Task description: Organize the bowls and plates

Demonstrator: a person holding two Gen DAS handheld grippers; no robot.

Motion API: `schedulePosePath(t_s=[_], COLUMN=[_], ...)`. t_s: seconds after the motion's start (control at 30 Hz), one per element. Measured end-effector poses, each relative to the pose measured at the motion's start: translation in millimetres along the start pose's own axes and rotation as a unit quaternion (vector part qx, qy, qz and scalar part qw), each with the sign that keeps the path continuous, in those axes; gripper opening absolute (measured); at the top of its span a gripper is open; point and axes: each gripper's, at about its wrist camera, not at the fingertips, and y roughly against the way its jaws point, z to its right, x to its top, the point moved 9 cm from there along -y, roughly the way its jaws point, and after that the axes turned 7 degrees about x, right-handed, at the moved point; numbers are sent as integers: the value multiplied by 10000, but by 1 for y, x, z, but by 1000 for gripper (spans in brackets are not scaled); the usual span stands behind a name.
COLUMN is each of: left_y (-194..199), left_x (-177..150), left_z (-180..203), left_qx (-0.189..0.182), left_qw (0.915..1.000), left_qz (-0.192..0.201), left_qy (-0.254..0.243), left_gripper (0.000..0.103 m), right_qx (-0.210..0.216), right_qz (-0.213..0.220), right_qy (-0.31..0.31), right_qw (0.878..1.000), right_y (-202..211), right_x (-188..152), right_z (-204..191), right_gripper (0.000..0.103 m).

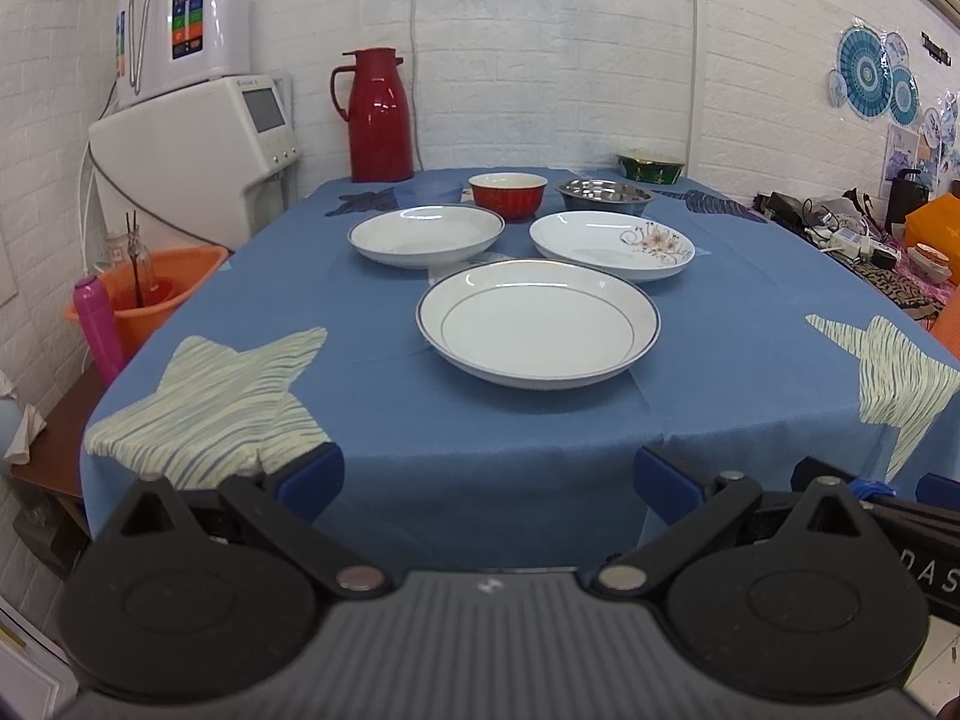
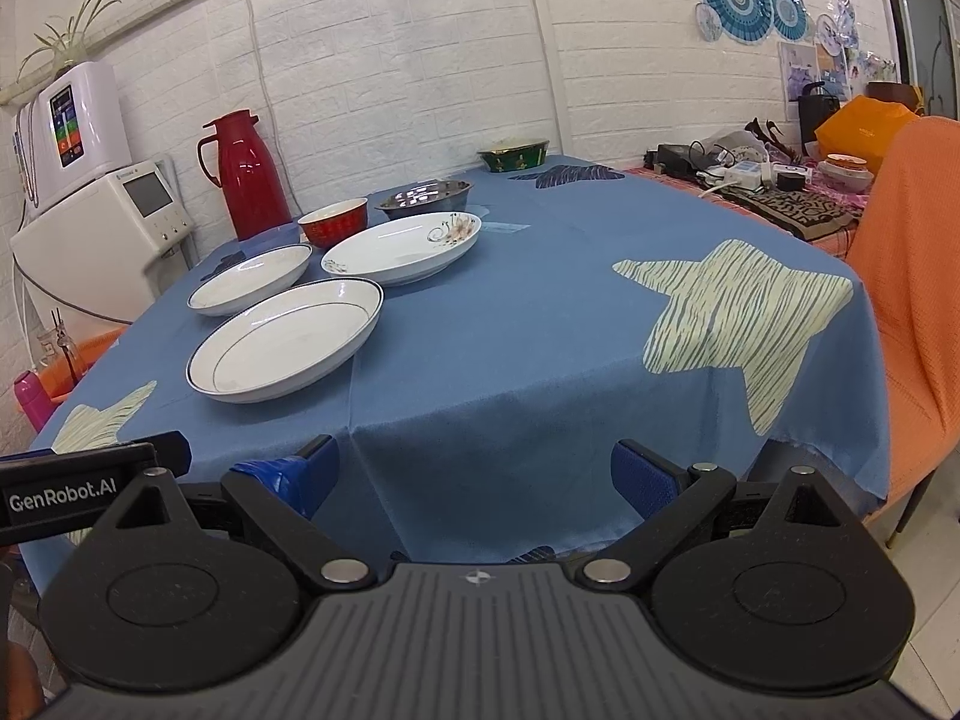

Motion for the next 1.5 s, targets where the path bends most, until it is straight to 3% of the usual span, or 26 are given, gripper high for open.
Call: schedulePosePath(t_s=[0.43, 0.77, 1.0, 1.13, 1.3, 1.5], left_y=[-44, -68, -97, -120, -153, -175], left_x=[11, 57, 89, 93, 83, 74], left_z=[13, 7, -20, -37, -50, -51], left_qx=[-328, -422, -219, -97, -399, -343], left_qw=[9980, 9970, 9969, 9951, 9860, 9826], left_qz=[-512, -642, -734, -967, -1551, -1771], left_qy=[-170, -29, 158, 186, 455, 438], left_gripper=[102, 102, 102, 102, 102, 102], right_qx=[-275, -226, -94, 59, 412, 517], right_qz=[-546, -423, -696, -958, -1411, -1803], right_qy=[-258, 13, 227, 196, 224, 291], right_qw=[9978, 9988, 9973, 9952, 9889, 9818], right_y=[-23, -48, -88, -113, -150, -183], right_x=[-6, 61, 88, 89, 79, 68], right_z=[20, -2, -20, -28, -44, -52], right_gripper=[85, 85, 85, 85, 85, 85])
